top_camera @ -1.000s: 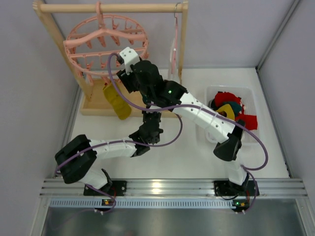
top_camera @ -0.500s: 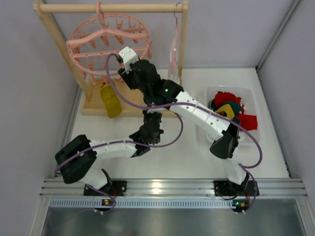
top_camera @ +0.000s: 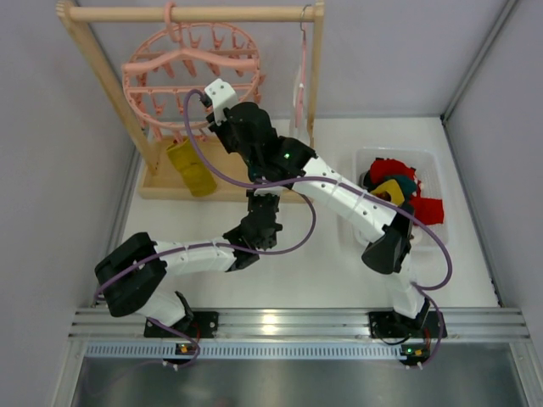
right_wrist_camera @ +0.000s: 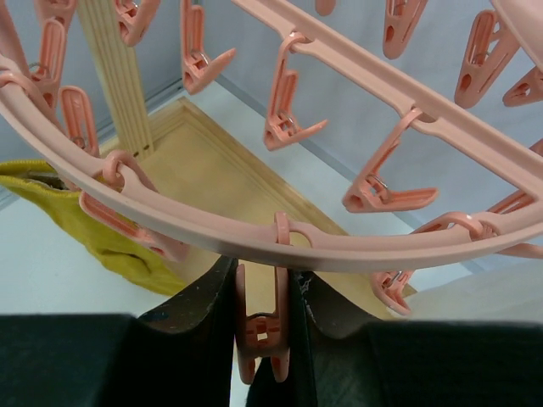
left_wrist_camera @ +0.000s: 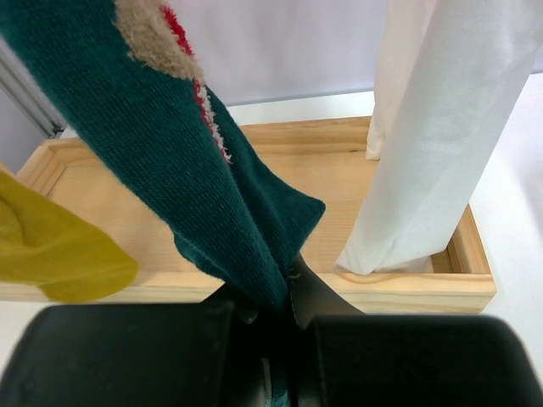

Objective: Remove the socks clipped to the hanger

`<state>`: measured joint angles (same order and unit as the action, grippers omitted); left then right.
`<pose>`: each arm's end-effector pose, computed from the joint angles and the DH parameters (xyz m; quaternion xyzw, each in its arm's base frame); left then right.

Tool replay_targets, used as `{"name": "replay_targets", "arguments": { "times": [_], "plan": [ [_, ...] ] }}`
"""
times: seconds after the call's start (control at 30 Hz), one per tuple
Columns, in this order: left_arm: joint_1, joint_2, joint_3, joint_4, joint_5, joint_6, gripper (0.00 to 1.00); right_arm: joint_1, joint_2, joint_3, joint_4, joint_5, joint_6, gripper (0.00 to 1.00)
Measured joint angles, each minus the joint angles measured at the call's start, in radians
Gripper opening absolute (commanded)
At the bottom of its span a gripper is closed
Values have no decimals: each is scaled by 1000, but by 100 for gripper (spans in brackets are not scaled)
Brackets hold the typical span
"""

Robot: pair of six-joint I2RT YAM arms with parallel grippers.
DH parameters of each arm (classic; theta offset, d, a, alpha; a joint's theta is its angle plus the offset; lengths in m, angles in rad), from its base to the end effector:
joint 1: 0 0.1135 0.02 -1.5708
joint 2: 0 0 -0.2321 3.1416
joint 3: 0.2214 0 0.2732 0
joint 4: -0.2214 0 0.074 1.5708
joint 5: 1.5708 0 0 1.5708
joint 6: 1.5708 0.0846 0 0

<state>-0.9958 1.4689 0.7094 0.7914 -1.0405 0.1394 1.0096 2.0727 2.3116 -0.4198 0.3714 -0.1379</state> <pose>0.2503 -0.2521 0.2081 0.0235 0.7010 0.0558 0.7106 0.3063 0.4296 0.4108 -0.3104 0.6982 0.1371 0.6304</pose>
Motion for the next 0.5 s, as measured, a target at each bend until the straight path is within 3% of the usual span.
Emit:
{"name": "replay_targets", "arguments": {
  "times": [0.1, 0.3, 0.37, 0.43, 0.5],
  "plan": [
    [0, -3, -6, 0, 3, -14, 0, 0, 0, -1, 4, -8, 4, 18],
    [-11, -78, -101, -6, 15, -72, 0, 0, -3, -10, 13, -16, 9, 18],
    [-24, -109, -129, -6, 16, -89, 0, 0, -5, -14, 15, -19, 11, 23],
    [-43, -136, -147, -6, 14, -95, 0, 0, -6, -19, 18, -25, 17, 39],
    [-71, -161, -161, -6, 14, -97, 0, 0, -13, -31, 20, -33, 25, 50]
  ]
}}
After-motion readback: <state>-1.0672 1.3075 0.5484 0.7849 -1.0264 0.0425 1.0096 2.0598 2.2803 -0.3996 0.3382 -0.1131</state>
